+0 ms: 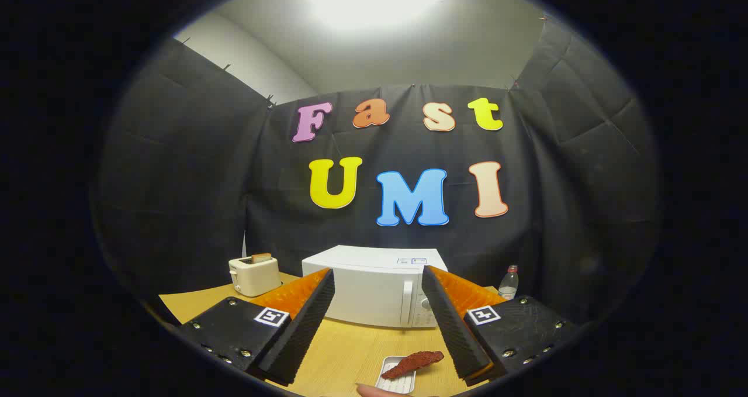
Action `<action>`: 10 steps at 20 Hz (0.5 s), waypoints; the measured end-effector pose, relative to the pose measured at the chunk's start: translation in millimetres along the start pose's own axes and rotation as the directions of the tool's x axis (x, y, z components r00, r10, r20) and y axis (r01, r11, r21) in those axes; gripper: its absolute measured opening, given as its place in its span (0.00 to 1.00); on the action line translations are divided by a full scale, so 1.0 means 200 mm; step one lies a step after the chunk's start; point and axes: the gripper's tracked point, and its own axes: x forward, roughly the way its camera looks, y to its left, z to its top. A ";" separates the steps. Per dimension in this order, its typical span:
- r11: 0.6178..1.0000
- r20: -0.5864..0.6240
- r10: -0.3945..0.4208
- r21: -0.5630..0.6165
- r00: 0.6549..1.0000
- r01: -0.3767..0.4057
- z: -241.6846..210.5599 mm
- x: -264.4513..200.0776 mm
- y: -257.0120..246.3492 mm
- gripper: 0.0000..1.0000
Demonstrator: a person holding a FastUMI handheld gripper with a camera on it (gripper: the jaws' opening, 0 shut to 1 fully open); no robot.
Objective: Open the microwave, put the food inside, and close the microwave door.
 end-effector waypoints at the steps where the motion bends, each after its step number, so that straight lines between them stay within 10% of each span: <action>1: 1.000 0.018 0.029 0.009 0.999 -0.030 0.01 0.00 0.04 0.95; 10: 0.999 -0.010 0.036 0.004 0.999 -0.036 -0.08 0.09 0.05 0.95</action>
